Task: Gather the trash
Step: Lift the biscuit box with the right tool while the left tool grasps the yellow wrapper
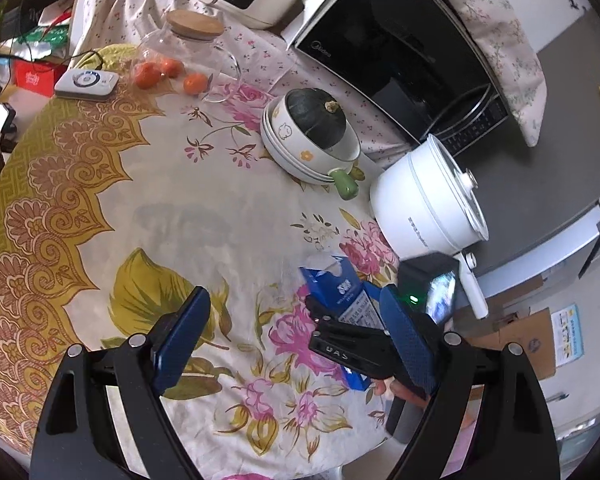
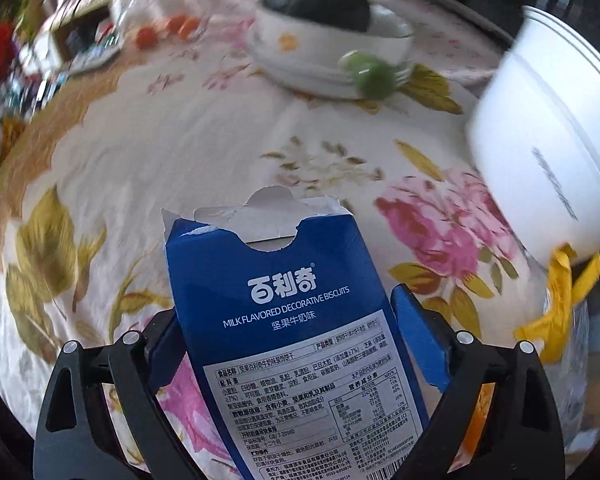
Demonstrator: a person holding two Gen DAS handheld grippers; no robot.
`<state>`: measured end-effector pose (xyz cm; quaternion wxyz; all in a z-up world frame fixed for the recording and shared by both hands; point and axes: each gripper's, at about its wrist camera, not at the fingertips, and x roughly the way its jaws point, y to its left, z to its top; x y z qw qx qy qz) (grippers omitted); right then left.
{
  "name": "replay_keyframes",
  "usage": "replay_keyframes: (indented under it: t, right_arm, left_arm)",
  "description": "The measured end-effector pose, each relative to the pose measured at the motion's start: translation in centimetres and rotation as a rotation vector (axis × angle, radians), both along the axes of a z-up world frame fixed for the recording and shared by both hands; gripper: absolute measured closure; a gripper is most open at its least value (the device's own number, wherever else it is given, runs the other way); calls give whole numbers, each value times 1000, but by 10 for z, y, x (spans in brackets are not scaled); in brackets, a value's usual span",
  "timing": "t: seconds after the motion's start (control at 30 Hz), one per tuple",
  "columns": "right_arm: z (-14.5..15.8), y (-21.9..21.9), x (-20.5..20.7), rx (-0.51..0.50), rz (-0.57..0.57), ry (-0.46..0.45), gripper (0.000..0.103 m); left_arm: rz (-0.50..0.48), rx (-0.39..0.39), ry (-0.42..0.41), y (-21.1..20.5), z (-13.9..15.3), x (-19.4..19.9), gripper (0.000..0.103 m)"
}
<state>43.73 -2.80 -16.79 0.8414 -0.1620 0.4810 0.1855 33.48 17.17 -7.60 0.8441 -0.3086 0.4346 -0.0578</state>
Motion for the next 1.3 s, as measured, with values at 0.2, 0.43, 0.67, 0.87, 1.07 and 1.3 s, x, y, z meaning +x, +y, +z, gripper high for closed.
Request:
replay_keyframes:
  t: [0.2,0.43,0.67,0.87,1.07,1.3]
  right_arm:
    - [31,-39,-16,166,-144,-107,14]
    - [75,-93,-62,271,-271,-252,14]
    - [107,-171,-121,353,-451,-342,14]
    - [110,-235,-172,400,-630,-384,14]
    - [106,-279,-189,452,-766,-431,13]
    - [97,-306,-182,507,-802,-392,13]
  left_arm:
    - [13,-13,6,-11,-4,8,19]
    - [-1,-25,23,-45,-14,24,19]
    - [-74,-22,58,-99,-33,37,19]
    - [-188,20,68,-169,-54,65,19]
    - [-269,51,69,-237,-63,110,26]
    - [-264,100,79,-285,-78,154,48]
